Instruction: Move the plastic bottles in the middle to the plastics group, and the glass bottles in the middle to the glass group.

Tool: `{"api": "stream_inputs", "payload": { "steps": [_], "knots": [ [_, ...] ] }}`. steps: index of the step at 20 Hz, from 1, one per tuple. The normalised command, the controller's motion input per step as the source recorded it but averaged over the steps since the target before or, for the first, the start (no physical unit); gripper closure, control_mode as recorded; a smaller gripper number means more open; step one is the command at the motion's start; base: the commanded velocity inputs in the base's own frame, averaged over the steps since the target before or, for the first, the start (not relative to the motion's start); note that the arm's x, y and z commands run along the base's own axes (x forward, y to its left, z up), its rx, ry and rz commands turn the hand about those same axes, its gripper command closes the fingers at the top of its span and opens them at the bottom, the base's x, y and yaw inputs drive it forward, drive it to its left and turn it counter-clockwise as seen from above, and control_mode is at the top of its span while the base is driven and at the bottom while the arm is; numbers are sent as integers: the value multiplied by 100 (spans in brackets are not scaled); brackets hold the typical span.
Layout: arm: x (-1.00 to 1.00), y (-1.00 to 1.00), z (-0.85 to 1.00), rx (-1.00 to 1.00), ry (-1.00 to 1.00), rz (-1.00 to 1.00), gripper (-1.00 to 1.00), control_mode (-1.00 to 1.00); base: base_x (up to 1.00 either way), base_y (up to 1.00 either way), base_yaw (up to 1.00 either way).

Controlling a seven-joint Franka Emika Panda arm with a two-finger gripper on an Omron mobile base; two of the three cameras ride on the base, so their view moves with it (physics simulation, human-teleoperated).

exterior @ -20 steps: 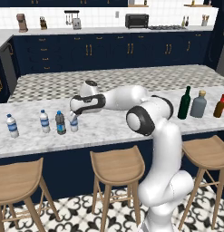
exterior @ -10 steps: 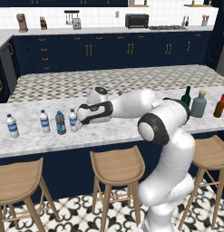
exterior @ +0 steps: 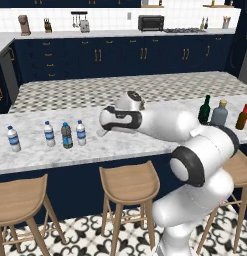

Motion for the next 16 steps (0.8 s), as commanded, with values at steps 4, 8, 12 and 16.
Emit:
{"api": "stream_inputs", "payload": {
  "steps": [4,8,12,16],
  "knots": [
    [-77,-66,61,11,0,-15,-100,-100,0,0,0],
    [-97,-70,49,10,0,-16,-100,-100,0,0,0],
    [-100,-73,49,10,0,-16,-100,-100,0,0,0],
    [-100,-67,61,9,0,-16,-100,-100,0,0,0]
  ]
}}
